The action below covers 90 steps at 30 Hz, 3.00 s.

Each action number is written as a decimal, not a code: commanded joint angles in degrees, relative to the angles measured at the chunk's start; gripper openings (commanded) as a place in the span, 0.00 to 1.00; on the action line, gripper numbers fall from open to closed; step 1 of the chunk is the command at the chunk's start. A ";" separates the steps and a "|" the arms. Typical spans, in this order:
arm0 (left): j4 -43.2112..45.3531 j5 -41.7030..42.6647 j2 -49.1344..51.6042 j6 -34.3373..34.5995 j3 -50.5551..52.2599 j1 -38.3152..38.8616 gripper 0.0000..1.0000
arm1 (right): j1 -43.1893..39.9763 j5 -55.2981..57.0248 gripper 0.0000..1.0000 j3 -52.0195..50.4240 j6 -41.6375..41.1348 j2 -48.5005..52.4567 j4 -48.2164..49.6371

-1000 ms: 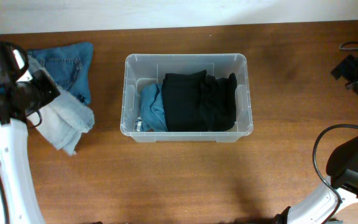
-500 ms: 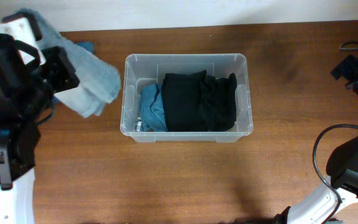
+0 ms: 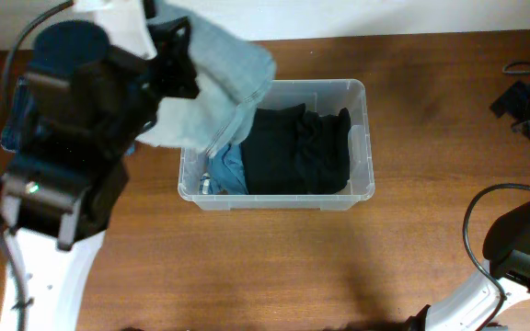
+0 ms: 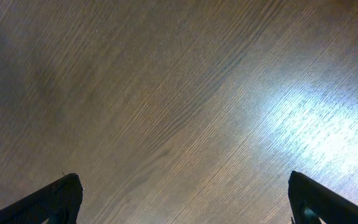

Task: Pack container
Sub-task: 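Grasp and lift the light-blue jeans with the left gripper toward the container, then lower the light-blue jeans into the container over the black garments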

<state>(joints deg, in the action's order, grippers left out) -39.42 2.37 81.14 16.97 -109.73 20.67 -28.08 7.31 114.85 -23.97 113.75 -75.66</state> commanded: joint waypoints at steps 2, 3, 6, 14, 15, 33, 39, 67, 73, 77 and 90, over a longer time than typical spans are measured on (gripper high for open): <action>5.88 0.44 3.58 -0.28 -1.84 4.31 0.01 | -0.07 0.90 0.98 -0.20 -0.33 0.74 0.00; 6.54 0.46 4.48 -0.28 -1.84 5.01 0.01 | -0.07 0.90 0.98 -0.20 -0.33 0.74 0.00; 8.83 0.50 7.58 -0.28 -1.84 6.99 0.00 | -0.07 0.90 0.98 -0.20 -0.33 0.74 -0.02; 18.43 11.02 15.08 -0.33 -1.84 11.34 0.00 | -0.07 0.90 0.99 -0.20 -0.33 0.74 -0.02; 19.26 12.02 15.80 -0.33 -1.84 11.91 0.01 | -0.07 0.90 0.98 -0.20 -0.33 0.74 -0.02; 19.41 21.03 18.34 -2.84 -1.79 19.32 0.01 | -0.07 0.90 0.98 -0.20 -0.33 0.74 -0.02; 15.30 20.96 19.10 -10.73 -1.79 19.30 0.01 | -0.07 0.90 0.99 -0.20 -0.33 0.74 -0.02; 14.01 34.34 24.48 -20.96 -2.36 16.83 0.01 | -0.07 0.90 0.98 -0.20 -0.33 0.74 0.00; 6.73 34.32 24.48 -20.70 -2.36 10.38 0.01 | -0.07 0.90 0.98 -0.20 -0.33 0.74 -0.02; 1.01 34.29 24.52 -20.72 -2.34 5.33 0.06 | -0.07 0.90 0.98 -0.20 -0.33 0.74 -0.02; -16.48 23.91 29.03 -21.88 -2.05 -6.32 0.29 | -0.07 0.90 0.98 -0.20 -0.33 0.74 0.00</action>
<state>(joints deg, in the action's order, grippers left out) -54.37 30.94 108.12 -3.66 -110.15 16.03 -28.08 7.31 114.85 -23.99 113.75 -75.68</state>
